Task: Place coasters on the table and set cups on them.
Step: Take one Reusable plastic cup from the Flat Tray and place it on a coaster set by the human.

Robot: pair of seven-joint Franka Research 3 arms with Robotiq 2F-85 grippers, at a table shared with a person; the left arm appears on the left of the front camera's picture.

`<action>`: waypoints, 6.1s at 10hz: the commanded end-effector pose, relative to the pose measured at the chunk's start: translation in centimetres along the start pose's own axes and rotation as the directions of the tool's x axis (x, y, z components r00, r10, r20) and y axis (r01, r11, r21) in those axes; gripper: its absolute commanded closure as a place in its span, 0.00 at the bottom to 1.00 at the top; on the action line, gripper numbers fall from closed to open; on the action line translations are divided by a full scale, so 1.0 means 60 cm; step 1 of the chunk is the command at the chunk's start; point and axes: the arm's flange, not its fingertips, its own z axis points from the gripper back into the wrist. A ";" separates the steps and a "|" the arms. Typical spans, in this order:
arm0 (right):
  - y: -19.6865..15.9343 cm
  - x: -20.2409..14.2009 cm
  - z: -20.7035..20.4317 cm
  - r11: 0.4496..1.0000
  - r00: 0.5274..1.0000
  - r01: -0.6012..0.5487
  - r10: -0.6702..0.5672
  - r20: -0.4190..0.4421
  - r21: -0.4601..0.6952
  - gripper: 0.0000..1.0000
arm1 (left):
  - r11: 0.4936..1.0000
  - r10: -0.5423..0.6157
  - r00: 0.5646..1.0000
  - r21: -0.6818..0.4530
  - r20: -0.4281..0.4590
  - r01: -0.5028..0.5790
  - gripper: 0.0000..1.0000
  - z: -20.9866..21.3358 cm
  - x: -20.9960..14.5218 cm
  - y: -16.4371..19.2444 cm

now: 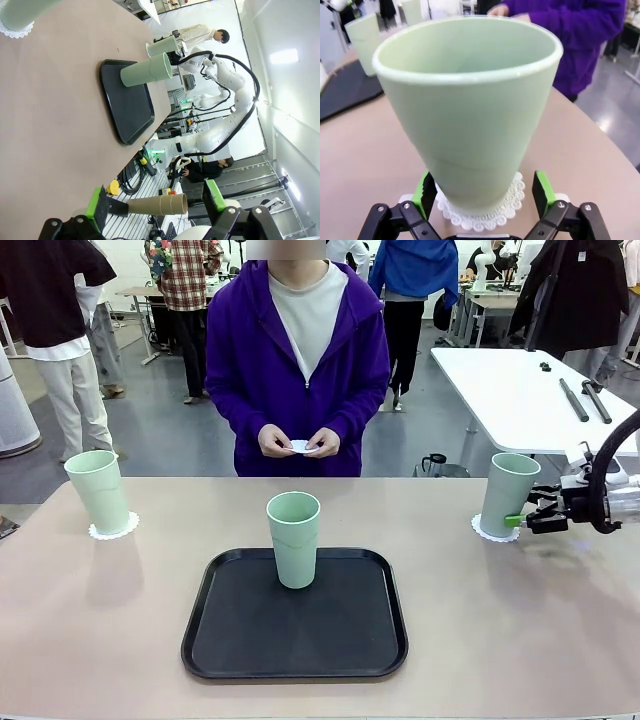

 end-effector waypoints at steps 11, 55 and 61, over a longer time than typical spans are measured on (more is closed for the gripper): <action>0.142 0.343 0.144 0.865 0.848 0.226 -0.401 -0.347 -0.448 0.00 | 1.000 -0.014 1.000 -0.010 0.011 0.014 0.00 0.003 -0.001 -0.002; 0.237 0.063 0.283 0.162 0.187 0.934 -0.981 -0.050 0.318 0.00 | 1.000 -0.014 1.000 -0.010 0.011 0.014 0.00 0.003 -0.001 -0.002; 0.237 0.063 0.283 0.162 0.187 0.934 -0.981 -0.050 0.318 0.00 | 1.000 -0.014 1.000 -0.010 0.011 0.014 0.00 0.003 -0.001 -0.002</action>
